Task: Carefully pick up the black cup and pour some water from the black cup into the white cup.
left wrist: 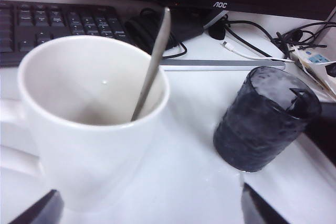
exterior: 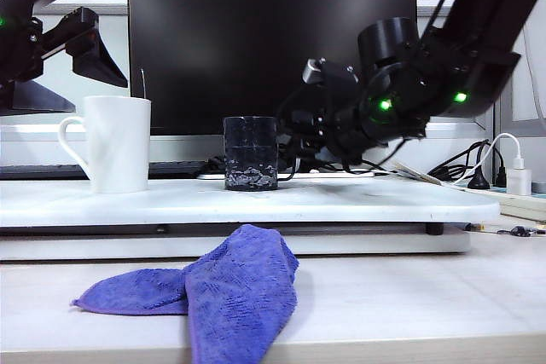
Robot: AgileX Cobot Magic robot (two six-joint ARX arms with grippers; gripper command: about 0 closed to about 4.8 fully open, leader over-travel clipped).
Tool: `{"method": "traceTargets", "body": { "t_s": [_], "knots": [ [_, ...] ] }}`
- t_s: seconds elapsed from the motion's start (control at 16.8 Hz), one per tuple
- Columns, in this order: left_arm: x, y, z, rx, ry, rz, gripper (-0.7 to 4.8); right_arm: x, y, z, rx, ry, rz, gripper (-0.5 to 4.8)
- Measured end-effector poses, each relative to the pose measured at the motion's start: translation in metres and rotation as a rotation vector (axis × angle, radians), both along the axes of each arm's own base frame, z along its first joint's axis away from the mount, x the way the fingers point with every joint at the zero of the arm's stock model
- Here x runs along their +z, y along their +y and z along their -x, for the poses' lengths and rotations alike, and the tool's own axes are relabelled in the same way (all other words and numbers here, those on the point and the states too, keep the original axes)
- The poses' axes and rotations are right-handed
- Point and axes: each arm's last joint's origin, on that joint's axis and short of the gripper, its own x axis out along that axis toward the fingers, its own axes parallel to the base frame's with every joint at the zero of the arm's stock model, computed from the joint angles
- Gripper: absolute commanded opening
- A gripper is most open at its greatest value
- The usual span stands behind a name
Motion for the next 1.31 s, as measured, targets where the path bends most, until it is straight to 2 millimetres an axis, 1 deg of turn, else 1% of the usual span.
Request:
{"method": "traceTargets", "body": {
  "t_s": [0.12,0.18,0.24,0.3,0.42,0.53,1.07,1.31],
  "knots": [
    [0.0,0.0,0.0,0.0,0.0,0.0,4.79,0.008,0.003,-0.006,0.0,-0.028,-0.014,1.91],
    [0.0,0.0,0.0,0.0,0.0,0.0,4.79,0.009,0.003,-0.007,-0.004,-0.034,-0.018,1.13],
    [0.0,0.0,0.0,0.0,0.0,0.0,4.79,0.011,0.003,-0.008,-0.015,-0.038,-0.019,0.61],
    [0.0,0.0,0.0,0.0,0.0,0.0,4.79,0.012,0.003,-0.008,-0.028,-0.041,-0.019,0.39],
    [0.0,0.0,0.0,0.0,0.0,0.0,4.79,0.012,0.003,-0.009,-0.042,-0.044,-0.018,0.38],
    [0.0,0.0,0.0,0.0,0.0,0.0,4.79,0.012,0.003,-0.009,-0.049,-0.044,-0.017,-0.07],
    [-0.002,0.0,0.001,0.0,0.023,-0.003,4.79,0.012,0.002,-0.009,-0.057,-0.044,-0.018,-0.07],
    [-0.002,0.0,0.001,0.0,0.023,-0.003,4.79,0.029,0.001,-0.005,-0.059,-0.075,-0.026,-0.07]
  ]
}}
